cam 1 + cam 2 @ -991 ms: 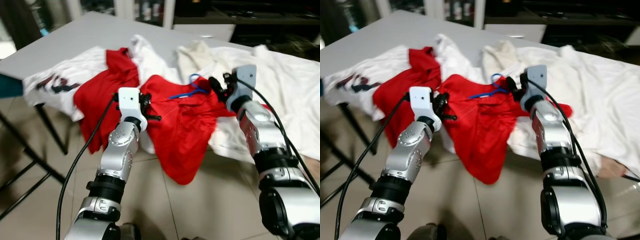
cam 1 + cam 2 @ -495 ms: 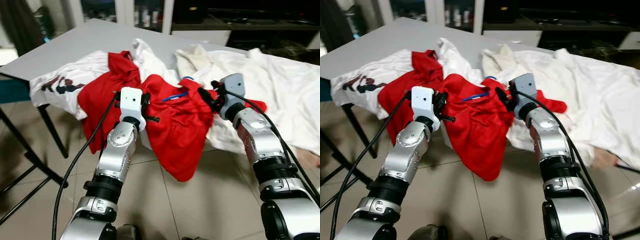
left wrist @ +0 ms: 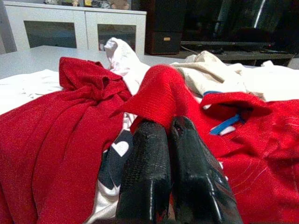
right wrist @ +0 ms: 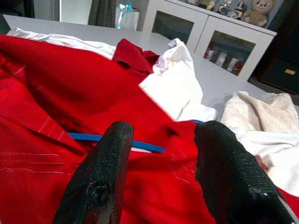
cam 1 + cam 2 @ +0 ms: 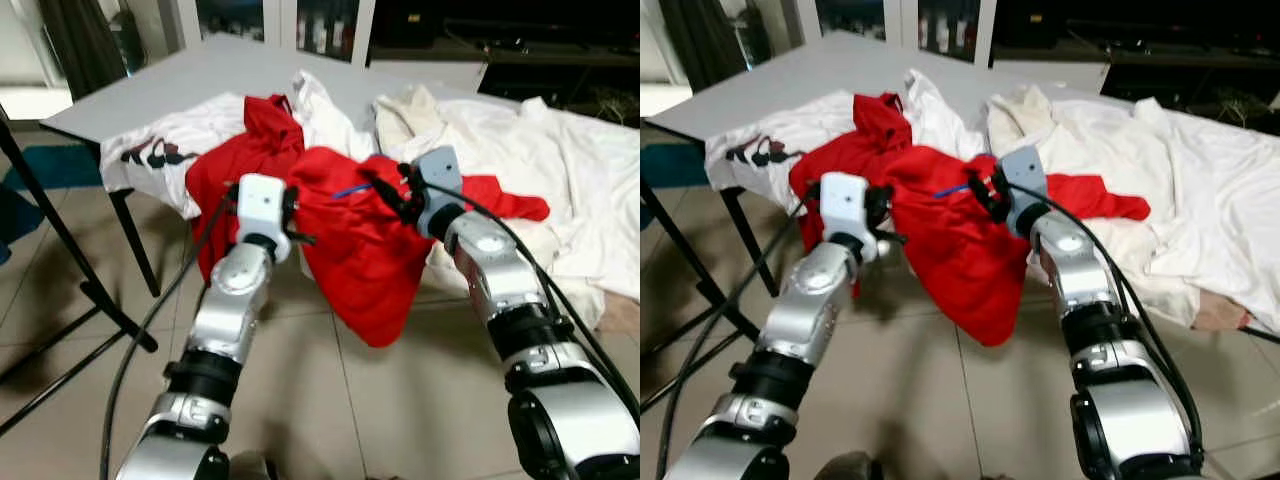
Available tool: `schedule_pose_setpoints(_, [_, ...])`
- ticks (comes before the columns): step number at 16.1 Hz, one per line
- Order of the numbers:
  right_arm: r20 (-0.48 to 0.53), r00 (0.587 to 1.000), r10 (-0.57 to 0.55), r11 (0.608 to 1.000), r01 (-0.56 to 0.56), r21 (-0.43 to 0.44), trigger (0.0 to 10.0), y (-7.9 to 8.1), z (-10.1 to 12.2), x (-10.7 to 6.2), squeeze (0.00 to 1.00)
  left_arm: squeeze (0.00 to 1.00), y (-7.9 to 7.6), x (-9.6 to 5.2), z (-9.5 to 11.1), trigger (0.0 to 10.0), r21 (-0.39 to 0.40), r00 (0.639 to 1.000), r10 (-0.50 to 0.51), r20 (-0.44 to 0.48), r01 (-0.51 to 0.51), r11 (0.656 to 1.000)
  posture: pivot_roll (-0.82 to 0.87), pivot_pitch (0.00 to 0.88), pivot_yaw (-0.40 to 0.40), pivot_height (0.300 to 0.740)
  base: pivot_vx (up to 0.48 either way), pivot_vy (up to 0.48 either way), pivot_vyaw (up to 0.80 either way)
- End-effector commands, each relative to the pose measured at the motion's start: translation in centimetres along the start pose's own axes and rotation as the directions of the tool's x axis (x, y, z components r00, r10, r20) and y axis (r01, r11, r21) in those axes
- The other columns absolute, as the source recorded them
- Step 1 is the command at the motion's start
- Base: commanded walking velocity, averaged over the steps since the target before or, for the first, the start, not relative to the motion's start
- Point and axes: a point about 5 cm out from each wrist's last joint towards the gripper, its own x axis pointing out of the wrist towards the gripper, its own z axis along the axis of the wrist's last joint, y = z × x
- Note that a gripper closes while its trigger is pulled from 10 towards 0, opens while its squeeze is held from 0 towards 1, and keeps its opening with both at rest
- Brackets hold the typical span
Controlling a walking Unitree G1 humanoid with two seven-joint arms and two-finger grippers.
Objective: Hang hanger
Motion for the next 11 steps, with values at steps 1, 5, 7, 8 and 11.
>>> schedule_pose_setpoints(1, [0.012,1.000,-0.019,1.000,0.019,-0.006,10.0,-0.7,0.4,-0.1,0.00,0.00,-0.6,0.2,0.3,10.0,0.001,1.000,-0.020,0.008,0.020,1.000,0.08,0.013,-0.021,0.740,0.000,0.000,0.00])
schedule_pose_setpoints(5, [0.013,0.999,-0.029,0.999,0.029,-0.024,10.0,-0.7,0.3,-0.2,0.00,0.00,-0.6,0.4,0.2,10.0,-0.001,1.000,-0.024,0.003,0.024,1.000,0.07,0.011,-0.017,0.740,0.000,0.000,0.00])
schedule_pose_setpoints(7, [0.017,1.000,-0.021,0.999,0.022,-0.043,10.0,-0.5,0.3,-0.1,0.00,0.00,-0.5,0.5,0.2,10.0,-0.004,1.000,-0.023,0.000,0.023,1.000,0.07,0.010,-0.014,0.740,0.000,0.000,0.00])
schedule_pose_setpoints(8, [0.017,1.000,-0.013,0.998,0.014,-0.054,10.0,-0.3,0.3,-0.1,0.00,0.00,-0.5,0.5,0.2,10.0,-0.004,1.000,-0.023,-0.001,0.023,1.000,0.07,0.009,-0.014,0.740,0.000,0.000,0.00])
schedule_pose_setpoints(11, [0.035,0.998,0.060,0.996,-0.058,-0.067,10.0,0.8,0.8,0.2,0.00,0.00,-0.3,0.5,0.1,10.0,-0.007,1.000,-0.020,-0.003,0.020,1.000,0.08,0.007,-0.013,0.740,0.000,0.000,0.00])
